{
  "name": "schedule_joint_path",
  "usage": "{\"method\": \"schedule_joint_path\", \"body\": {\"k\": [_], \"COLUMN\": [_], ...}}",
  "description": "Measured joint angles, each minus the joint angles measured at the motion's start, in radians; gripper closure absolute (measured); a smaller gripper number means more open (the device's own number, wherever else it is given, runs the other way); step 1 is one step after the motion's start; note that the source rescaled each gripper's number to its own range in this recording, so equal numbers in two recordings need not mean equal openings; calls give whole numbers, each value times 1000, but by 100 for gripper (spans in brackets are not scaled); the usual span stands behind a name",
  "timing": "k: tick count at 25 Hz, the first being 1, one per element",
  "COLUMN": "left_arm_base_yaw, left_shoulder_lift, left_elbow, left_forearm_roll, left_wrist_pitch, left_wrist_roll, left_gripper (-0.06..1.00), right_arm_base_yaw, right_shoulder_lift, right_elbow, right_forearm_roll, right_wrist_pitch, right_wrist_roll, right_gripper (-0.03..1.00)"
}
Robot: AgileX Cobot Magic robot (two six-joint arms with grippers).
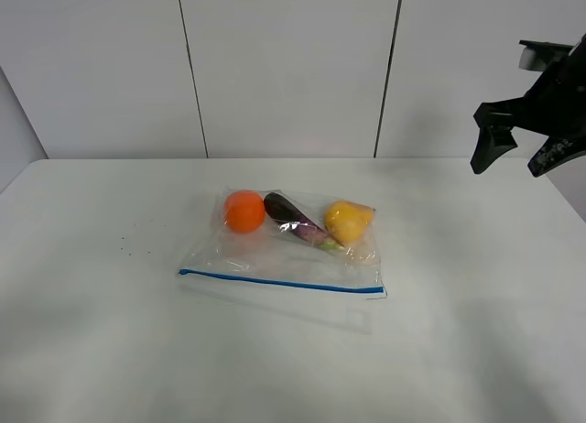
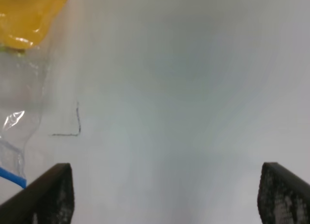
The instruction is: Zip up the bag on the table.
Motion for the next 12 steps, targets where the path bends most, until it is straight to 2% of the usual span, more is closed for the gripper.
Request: {"method": "schedule_joint_path", "body": {"k": [5,12], "left_arm_base_yaw": [0,0], "left_shoulder_lift": [0,0], "left_elbow": [0,0], "left_forearm_roll": [0,2], "left_wrist_pitch": [0,0], "left_wrist_roll": [0,-10], "left_gripper": [-5,-5], "right_arm_base_yaw": [0,0], "right_shoulder_lift": [-85,-272], "right_elbow": [53,278], "right_forearm_roll": [-9,-35], "right_wrist_pitch": [0,1], "right_wrist_roll": [10,11], "right_gripper": [12,12]}}
